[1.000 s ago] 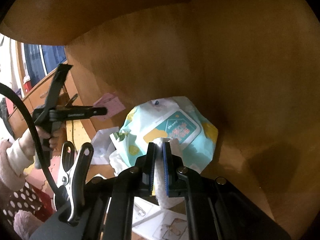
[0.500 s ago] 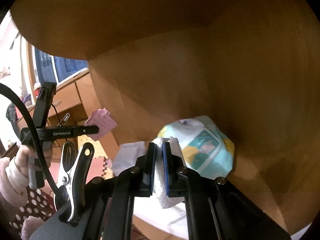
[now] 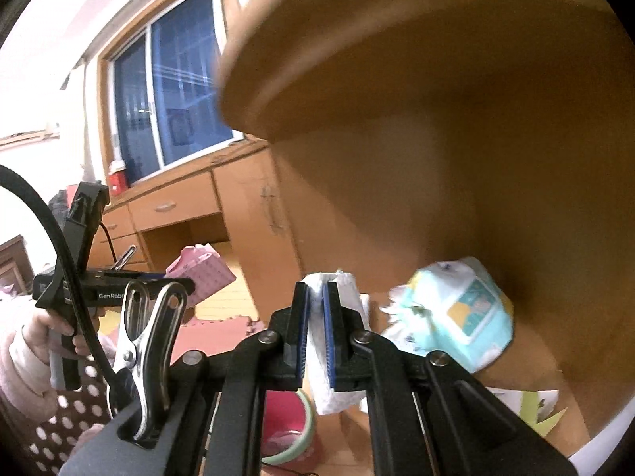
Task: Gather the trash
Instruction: 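Carry the pink tissue and white wipe pad with both tools over the bin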
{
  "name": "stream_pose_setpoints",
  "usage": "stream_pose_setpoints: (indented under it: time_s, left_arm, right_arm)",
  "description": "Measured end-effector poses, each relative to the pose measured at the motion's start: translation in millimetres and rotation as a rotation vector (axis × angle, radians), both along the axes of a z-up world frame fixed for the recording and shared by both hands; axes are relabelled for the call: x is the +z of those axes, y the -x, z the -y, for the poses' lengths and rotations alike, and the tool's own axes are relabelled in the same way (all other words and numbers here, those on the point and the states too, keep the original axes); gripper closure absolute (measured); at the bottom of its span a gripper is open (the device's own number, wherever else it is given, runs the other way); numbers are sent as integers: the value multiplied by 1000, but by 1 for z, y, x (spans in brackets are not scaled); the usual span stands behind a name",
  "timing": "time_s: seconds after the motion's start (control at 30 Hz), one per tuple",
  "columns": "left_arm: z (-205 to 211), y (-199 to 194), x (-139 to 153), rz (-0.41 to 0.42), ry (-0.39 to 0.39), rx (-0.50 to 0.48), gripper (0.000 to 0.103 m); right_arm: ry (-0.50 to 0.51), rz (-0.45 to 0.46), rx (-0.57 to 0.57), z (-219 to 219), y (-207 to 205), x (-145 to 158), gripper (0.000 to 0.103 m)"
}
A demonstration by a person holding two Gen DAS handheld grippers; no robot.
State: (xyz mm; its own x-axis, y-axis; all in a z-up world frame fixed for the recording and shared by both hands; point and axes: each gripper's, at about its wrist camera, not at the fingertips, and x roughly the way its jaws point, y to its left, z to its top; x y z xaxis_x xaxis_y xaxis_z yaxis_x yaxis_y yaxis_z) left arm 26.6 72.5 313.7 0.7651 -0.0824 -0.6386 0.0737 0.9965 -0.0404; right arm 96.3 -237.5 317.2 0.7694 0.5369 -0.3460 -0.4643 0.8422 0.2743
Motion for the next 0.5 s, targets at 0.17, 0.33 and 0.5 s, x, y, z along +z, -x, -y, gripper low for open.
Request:
stream_pose_setpoints:
  time_s: [0.17, 0.33, 0.5]
  left_arm:
    - [-18, 38, -3, -17, -23, 50, 74]
    - [-38, 59, -28, -55, 1, 99, 74]
    - [-59, 60, -67, -119, 59, 149, 74]
  right_arm:
    - [-22, 14, 74, -28, 24, 12, 95]
    - [-20, -12, 139, -61, 35, 2, 95]
    - [-7, -74, 181, -94, 34, -25, 95]
